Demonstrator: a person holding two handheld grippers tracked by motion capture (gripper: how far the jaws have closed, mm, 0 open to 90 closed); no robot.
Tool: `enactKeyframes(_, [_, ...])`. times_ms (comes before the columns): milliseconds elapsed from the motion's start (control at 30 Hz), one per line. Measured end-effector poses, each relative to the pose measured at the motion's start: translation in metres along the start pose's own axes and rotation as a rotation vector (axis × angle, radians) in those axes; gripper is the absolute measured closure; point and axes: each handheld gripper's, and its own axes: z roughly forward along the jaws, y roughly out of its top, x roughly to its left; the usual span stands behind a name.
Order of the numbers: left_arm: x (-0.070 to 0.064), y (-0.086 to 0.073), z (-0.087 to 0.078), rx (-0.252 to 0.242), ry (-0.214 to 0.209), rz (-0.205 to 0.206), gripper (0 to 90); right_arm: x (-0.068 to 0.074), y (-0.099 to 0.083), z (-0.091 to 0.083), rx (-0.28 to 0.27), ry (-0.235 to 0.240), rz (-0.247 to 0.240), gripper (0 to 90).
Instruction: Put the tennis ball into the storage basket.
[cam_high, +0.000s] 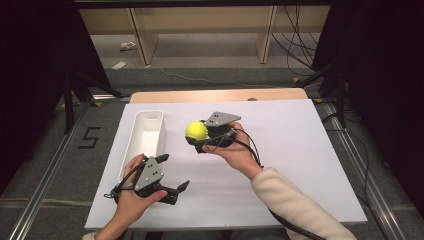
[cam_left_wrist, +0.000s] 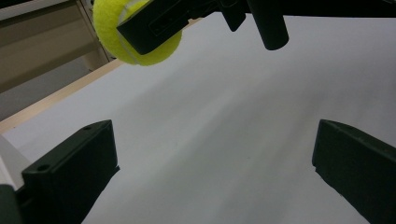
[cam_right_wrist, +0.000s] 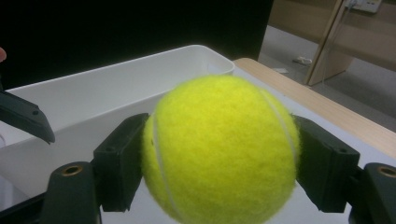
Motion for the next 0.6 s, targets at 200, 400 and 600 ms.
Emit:
enactKeyframes(200, [-0.0001,0.0,0.0,-0.001,-0.001,0.001,0.0,0.0014,0.0007,0.0036,0.0,0.004,0.005,26.1])
enactKeyframes(400, [0.0001,0.0001,-0.0001,-0.001,0.0,0.004,0.0,0.0019,0.0024,0.0063,0.0,0.008,0.004,26.1])
enactKeyframes(600, [-0.0003,0.0001,0.0,-0.001,0.0,0.002,0.0,0.0024,0.0041,0.0082,0.001,0.008,0.003,26.1])
